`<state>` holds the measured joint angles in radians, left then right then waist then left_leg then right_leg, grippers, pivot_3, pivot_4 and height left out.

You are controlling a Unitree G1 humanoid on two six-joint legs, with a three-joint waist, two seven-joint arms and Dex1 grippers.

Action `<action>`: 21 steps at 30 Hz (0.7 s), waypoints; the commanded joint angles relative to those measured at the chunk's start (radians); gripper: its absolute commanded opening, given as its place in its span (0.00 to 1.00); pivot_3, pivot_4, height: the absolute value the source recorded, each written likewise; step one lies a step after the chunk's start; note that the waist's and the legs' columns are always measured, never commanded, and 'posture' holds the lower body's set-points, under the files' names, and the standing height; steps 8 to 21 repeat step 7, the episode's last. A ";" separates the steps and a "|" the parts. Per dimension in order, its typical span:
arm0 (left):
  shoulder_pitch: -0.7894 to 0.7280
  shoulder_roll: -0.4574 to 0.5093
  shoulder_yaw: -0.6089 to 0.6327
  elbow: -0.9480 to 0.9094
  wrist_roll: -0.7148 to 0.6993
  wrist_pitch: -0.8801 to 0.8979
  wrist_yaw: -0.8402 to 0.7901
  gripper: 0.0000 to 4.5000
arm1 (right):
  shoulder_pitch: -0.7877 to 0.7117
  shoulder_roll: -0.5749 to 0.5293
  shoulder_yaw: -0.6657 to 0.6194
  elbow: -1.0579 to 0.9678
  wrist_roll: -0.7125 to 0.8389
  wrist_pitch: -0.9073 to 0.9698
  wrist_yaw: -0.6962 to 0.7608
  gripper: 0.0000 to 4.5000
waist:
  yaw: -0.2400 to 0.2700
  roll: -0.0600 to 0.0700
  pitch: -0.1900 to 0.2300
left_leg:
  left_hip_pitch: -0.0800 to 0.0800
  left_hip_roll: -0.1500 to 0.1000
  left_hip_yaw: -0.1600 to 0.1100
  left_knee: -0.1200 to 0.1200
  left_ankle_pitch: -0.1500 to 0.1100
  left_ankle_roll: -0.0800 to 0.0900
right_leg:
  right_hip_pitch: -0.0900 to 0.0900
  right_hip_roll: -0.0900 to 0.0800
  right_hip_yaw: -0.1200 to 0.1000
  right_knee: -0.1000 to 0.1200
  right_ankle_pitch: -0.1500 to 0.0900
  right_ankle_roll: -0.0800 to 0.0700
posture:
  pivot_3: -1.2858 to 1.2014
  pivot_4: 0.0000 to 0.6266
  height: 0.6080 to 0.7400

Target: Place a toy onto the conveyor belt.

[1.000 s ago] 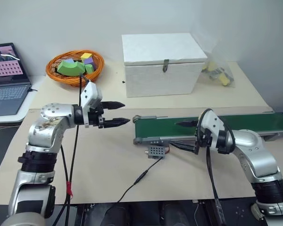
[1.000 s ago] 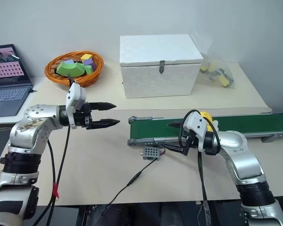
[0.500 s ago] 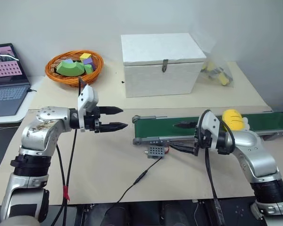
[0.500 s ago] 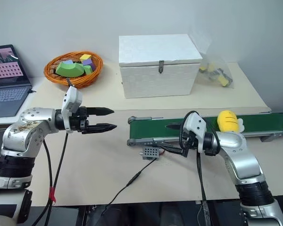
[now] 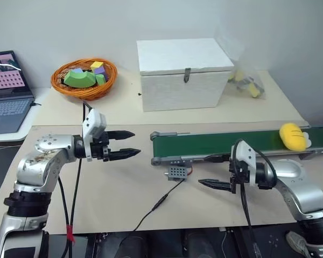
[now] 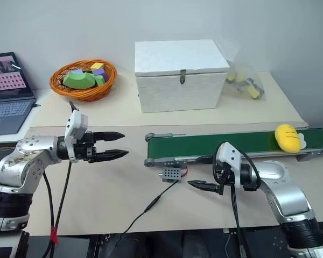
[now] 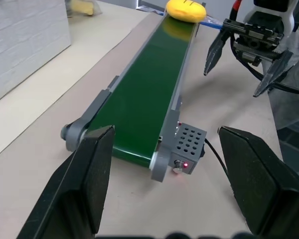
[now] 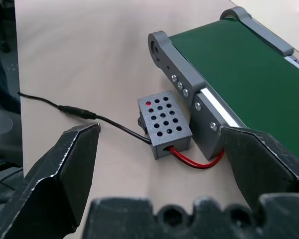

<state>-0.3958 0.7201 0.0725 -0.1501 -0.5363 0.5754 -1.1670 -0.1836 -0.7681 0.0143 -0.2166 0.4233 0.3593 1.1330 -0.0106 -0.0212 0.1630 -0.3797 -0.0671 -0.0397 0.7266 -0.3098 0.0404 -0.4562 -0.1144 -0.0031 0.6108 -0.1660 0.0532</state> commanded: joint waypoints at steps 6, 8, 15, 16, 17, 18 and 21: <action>0.010 -0.002 0.008 -0.059 -0.032 0.001 0.031 0.78 | -0.033 -0.011 -0.012 -0.025 0.036 0.012 0.024 1.00 | 0.001 0.000 0.000 | 0.001 0.000 0.001 0.000 0.000 0.000 | 0.000 0.000 0.001 0.000 0.000 0.000 | 0.52 0.24 1.00; 0.013 -0.006 0.005 -0.061 -0.032 -0.002 0.035 0.78 | -0.034 -0.010 -0.010 -0.027 0.039 0.014 0.027 1.00 | 0.001 0.000 0.000 | 0.001 0.000 0.001 0.000 0.000 0.000 | 0.000 0.000 0.001 0.000 0.000 0.000 | 0.52 0.24 1.00; 0.013 -0.006 0.005 -0.061 -0.032 -0.002 0.035 0.78 | -0.034 -0.010 -0.010 -0.027 0.039 0.014 0.027 1.00 | 0.001 0.000 0.000 | 0.001 0.000 0.001 0.000 0.000 0.000 | 0.000 0.000 0.001 0.000 0.000 0.000 | 0.52 0.24 1.00; 0.013 -0.006 0.005 -0.061 -0.032 -0.002 0.035 0.78 | -0.034 -0.010 -0.010 -0.027 0.039 0.014 0.027 1.00 | 0.001 0.000 0.000 | 0.001 0.000 0.001 0.000 0.000 0.000 | 0.000 0.000 0.001 0.000 0.000 0.000 | 0.52 0.24 1.00; 0.013 -0.006 0.005 -0.061 -0.032 -0.002 0.035 0.78 | -0.034 -0.010 -0.010 -0.027 0.039 0.014 0.027 1.00 | 0.001 0.000 0.000 | 0.001 0.000 0.001 0.000 0.000 0.000 | 0.000 0.000 0.001 0.000 0.000 0.000 | 0.52 0.24 1.00; 0.013 -0.006 0.005 -0.061 -0.032 -0.002 0.035 0.78 | -0.034 -0.010 -0.010 -0.027 0.039 0.014 0.027 1.00 | 0.001 0.000 0.000 | 0.001 0.000 0.001 0.000 0.000 0.000 | 0.000 0.000 0.001 0.000 0.000 0.000 | 0.52 0.24 1.00; 0.013 -0.006 0.005 -0.061 -0.032 -0.002 0.035 0.78 | -0.034 -0.010 -0.010 -0.027 0.039 0.014 0.027 1.00 | 0.001 0.000 0.000 | 0.001 0.000 0.001 0.000 0.000 0.000 | 0.000 0.000 0.001 0.000 0.000 0.000 | 0.52 0.24 1.00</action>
